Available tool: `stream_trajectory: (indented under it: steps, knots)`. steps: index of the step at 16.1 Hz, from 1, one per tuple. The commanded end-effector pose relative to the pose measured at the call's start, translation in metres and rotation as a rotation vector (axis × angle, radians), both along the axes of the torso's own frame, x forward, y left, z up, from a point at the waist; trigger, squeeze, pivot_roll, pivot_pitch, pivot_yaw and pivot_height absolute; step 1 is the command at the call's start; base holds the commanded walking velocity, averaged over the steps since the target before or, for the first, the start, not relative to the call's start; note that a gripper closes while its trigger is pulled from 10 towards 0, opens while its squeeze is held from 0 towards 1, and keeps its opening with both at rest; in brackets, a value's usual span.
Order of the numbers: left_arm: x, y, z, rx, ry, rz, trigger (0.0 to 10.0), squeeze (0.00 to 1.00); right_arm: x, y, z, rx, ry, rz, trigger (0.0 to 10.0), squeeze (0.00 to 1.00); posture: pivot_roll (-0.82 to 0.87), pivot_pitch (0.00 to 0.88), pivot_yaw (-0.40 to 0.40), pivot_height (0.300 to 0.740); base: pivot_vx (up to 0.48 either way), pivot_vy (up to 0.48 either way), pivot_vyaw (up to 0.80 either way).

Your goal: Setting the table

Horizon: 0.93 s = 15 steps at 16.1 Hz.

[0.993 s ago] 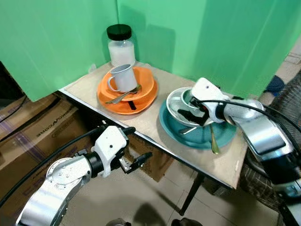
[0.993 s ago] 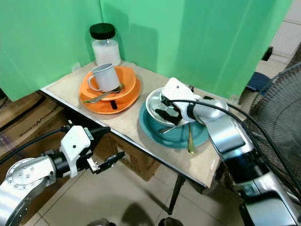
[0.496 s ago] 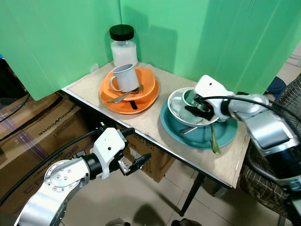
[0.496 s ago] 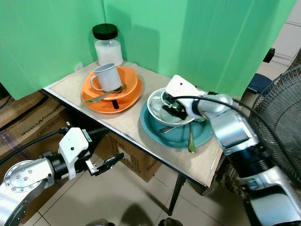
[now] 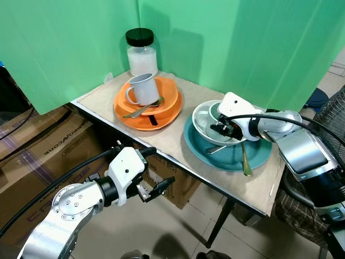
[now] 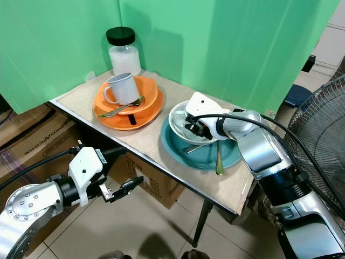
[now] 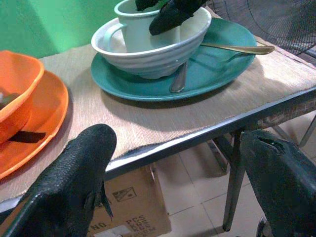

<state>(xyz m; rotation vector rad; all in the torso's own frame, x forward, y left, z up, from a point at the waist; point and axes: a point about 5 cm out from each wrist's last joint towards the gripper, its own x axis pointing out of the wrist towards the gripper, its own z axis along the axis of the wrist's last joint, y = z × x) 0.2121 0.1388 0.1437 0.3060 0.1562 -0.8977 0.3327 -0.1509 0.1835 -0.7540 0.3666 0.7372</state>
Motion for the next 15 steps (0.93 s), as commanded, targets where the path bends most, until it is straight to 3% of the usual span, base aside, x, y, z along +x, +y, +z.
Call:
stream_trajectory:
  steps: [1, 12, 14, 15]
  knots:
    - [-0.002, -0.003, 0.002, -0.004, -0.01, -0.022, 10.0, 0.0, -0.001, -0.001, -0.002, -0.018, 0.013, 0.001, 0.0, 0.0, 0.0, 0.012, 0.01, 0.74, 0.0, 0.0, 0.0]
    - [0.0, -0.006, 0.002, 0.005, -0.017, -0.048, 10.0, 0.0, -0.003, -0.002, -0.009, -0.045, 0.033, 0.001, 0.0, 0.0, 0.0, 0.0, 0.019, 0.74, 0.0, 0.0, 0.0]
    - [0.001, -0.005, 0.002, 0.006, -0.017, -0.052, 10.0, 0.0, -0.003, -0.003, -0.005, -0.032, 0.021, -0.005, 0.0, 0.0, 0.0, 0.0, 0.022, 0.74, 0.0, 0.0, 0.0]
    - [0.0, -0.005, 0.001, 0.007, -0.017, -0.054, 10.0, 0.0, -0.003, -0.003, 0.001, 0.02, 0.008, -0.013, 0.0, 0.0, 0.0, 0.0, 0.022, 0.74, 0.0, 0.0, 0.0]
